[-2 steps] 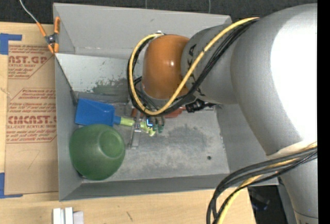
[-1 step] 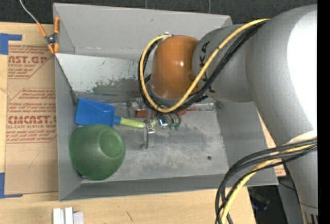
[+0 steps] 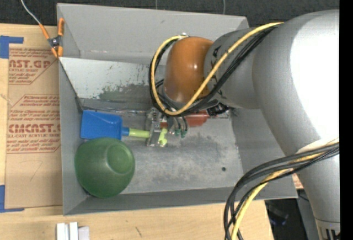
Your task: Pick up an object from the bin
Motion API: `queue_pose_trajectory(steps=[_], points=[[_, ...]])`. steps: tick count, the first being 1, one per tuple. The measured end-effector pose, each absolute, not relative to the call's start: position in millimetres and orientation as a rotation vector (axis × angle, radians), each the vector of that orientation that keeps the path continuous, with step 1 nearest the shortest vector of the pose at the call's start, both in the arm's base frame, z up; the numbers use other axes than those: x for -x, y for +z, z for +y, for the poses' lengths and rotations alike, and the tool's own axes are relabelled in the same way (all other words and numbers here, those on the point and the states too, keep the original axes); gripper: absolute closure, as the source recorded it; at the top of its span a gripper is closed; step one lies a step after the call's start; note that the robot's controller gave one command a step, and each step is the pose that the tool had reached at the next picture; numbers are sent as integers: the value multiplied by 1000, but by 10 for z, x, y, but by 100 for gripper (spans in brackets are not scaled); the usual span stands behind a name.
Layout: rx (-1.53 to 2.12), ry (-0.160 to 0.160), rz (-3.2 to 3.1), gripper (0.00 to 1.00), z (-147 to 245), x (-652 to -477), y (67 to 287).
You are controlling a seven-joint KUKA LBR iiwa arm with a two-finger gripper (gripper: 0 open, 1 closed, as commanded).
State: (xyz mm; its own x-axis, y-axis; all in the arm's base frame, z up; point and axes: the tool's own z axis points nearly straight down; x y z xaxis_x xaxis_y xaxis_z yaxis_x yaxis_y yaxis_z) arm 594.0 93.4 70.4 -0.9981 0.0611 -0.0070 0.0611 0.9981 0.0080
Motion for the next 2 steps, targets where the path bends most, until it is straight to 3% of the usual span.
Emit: queue_pose_trajectory(steps=[2], points=[[-88, 14, 3130, 100, 952, -5907, 703]])
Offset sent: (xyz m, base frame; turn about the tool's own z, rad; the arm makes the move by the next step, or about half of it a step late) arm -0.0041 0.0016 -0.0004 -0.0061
